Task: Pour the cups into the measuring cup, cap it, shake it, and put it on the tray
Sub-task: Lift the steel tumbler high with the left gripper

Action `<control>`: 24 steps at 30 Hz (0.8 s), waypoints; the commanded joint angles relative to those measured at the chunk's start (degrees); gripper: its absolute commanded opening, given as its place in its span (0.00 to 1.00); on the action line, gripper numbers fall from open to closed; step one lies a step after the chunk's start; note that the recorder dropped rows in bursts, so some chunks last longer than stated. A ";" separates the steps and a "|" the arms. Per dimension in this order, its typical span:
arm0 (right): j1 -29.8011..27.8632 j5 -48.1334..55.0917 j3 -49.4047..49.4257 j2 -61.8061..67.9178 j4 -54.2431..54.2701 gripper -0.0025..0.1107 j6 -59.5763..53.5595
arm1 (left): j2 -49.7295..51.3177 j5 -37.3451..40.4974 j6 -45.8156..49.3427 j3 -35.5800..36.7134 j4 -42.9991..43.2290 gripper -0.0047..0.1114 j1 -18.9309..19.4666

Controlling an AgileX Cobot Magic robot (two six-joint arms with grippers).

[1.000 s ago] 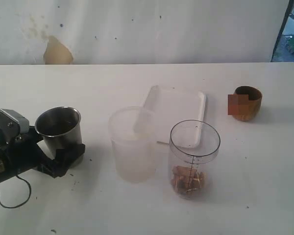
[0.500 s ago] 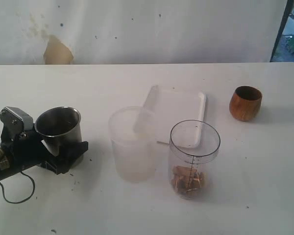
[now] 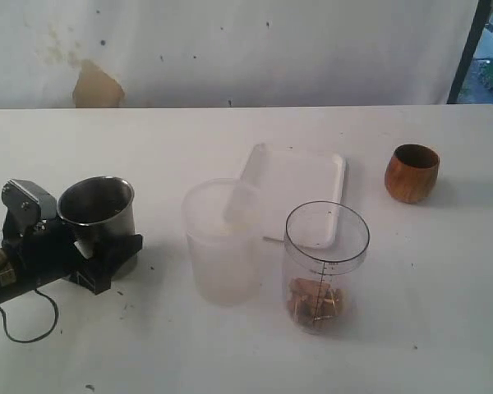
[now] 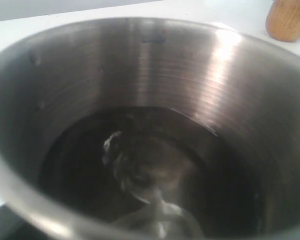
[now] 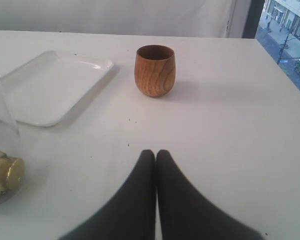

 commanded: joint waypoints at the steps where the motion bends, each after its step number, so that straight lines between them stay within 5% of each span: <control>1: -0.13 -0.17 0.33 -0.27 -0.13 0.02 -0.19 | -0.03 -0.68 -0.04 -0.01 1.28 0.04 -0.17; 15: -0.13 -0.17 0.33 -0.27 -0.13 0.02 -0.04 | -4.59 -0.68 0.64 -0.14 2.37 0.04 -0.17; 24: -0.13 -0.17 0.33 -0.27 -0.13 0.02 -0.04 | -10.41 -0.68 -12.69 -5.38 4.52 0.04 -0.17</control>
